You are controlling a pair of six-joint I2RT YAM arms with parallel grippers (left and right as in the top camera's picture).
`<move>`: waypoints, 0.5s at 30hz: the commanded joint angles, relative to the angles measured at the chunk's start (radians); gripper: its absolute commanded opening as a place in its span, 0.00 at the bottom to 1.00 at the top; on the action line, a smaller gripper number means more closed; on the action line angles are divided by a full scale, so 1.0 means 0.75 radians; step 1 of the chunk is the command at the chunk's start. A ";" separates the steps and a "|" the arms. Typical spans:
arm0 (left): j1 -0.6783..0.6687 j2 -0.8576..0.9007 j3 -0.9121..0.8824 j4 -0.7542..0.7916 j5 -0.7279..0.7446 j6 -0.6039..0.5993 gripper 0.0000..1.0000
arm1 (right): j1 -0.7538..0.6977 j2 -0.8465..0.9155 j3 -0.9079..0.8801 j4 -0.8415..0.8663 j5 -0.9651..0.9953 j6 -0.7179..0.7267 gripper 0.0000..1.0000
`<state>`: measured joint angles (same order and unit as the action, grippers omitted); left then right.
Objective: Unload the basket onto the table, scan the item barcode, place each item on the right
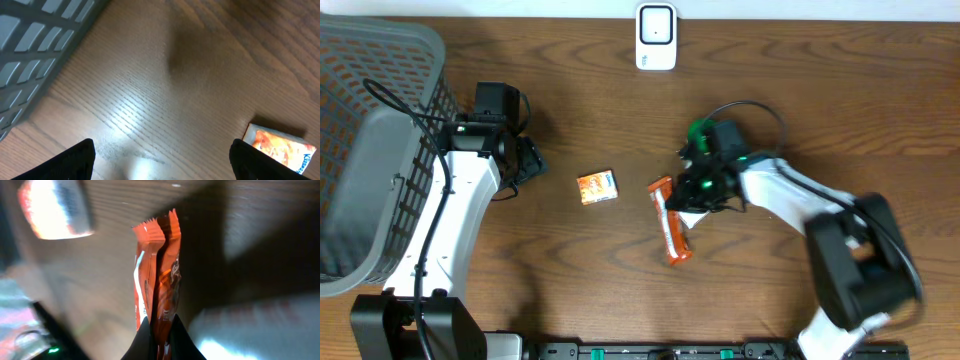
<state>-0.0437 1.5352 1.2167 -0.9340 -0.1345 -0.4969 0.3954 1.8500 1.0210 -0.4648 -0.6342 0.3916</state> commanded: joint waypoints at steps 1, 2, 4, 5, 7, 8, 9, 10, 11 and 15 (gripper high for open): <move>0.005 0.001 -0.012 -0.001 -0.021 0.004 0.86 | -0.060 -0.363 0.010 -0.073 -0.162 0.081 0.01; 0.005 0.001 -0.012 -0.001 -0.021 0.004 0.86 | -0.066 -0.426 0.010 -0.080 -0.184 0.089 0.01; 0.005 0.001 -0.012 -0.001 -0.021 0.004 0.86 | -0.073 -0.578 0.010 -0.083 -0.204 0.121 0.01; 0.005 0.001 -0.012 -0.001 -0.021 0.004 0.86 | -0.074 -0.639 0.010 -0.081 -0.204 0.126 0.01; 0.005 0.001 -0.012 -0.001 -0.021 0.005 0.86 | -0.074 -0.810 0.010 -0.058 -0.198 0.074 0.01; 0.005 0.001 -0.012 -0.001 -0.021 0.004 0.86 | -0.074 -0.863 0.010 -0.058 -0.170 0.055 0.01; 0.005 0.001 -0.012 -0.001 -0.021 0.004 0.86 | -0.074 -0.938 0.010 -0.074 -0.119 0.062 0.01; 0.005 0.001 -0.012 -0.001 -0.021 0.004 0.86 | -0.074 -0.967 0.010 -0.081 -0.120 0.070 0.01; 0.005 0.001 -0.012 -0.001 -0.021 0.004 0.86 | -0.074 -0.995 0.010 -0.093 -0.119 0.099 0.01; 0.005 0.001 -0.012 -0.001 -0.021 0.004 0.86 | -0.074 -1.039 0.010 -0.122 -0.186 0.158 0.01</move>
<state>-0.0437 1.5352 1.2167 -0.9340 -0.1345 -0.4969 0.3443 1.0855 1.0241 -0.5465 -0.7364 0.4690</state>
